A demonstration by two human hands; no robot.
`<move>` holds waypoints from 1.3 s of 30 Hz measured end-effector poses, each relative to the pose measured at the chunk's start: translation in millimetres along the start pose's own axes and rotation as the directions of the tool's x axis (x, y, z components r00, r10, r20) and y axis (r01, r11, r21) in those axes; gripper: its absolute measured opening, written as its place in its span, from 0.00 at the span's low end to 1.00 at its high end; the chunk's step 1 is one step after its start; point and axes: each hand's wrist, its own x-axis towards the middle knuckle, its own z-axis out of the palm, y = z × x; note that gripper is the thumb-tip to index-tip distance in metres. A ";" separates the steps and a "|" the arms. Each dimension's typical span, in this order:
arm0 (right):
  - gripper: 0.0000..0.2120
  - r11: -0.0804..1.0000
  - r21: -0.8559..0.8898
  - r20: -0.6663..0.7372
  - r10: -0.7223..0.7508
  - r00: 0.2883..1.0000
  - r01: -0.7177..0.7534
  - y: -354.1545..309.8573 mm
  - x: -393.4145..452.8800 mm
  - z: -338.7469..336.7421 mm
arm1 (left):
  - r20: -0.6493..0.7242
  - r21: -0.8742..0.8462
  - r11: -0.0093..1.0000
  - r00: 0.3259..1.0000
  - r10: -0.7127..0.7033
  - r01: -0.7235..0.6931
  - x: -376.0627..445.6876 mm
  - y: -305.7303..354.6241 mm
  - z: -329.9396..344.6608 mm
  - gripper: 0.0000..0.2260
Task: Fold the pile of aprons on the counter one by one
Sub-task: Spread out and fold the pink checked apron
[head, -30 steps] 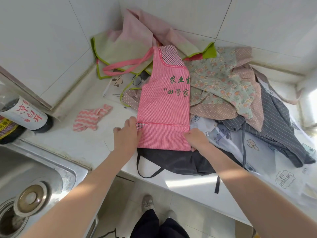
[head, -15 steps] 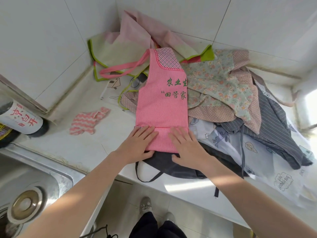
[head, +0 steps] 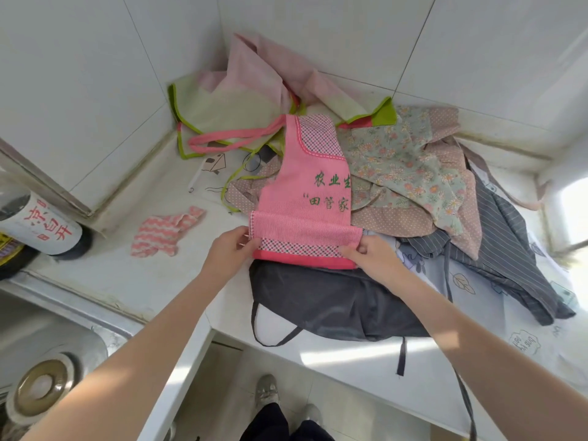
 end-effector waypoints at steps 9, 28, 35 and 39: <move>0.21 0.983 -0.098 -0.114 0.143 0.983 -0.154 21.5 -20.7 37.3 | 0.043 0.184 0.972 0.987 -0.153 0.143 -36.6 -0.7 11.5 0.13; 0.39 0.581 -0.690 0.315 -0.297 0.901 0.432 32.2 -37.5 40.3 | 0.429 0.664 0.559 0.865 0.260 -0.497 -40.2 2.1 37.2 0.35; 0.38 0.719 -0.564 0.341 -0.245 0.908 0.406 31.2 -23.3 22.4 | 0.409 0.458 0.806 0.894 0.183 -0.375 -28.7 -6.3 15.0 0.38; 0.24 0.904 -0.352 0.172 -0.192 0.966 0.242 16.1 -16.0 11.4 | 0.253 0.167 0.959 0.950 0.182 -0.228 -21.7 -6.2 -1.5 0.16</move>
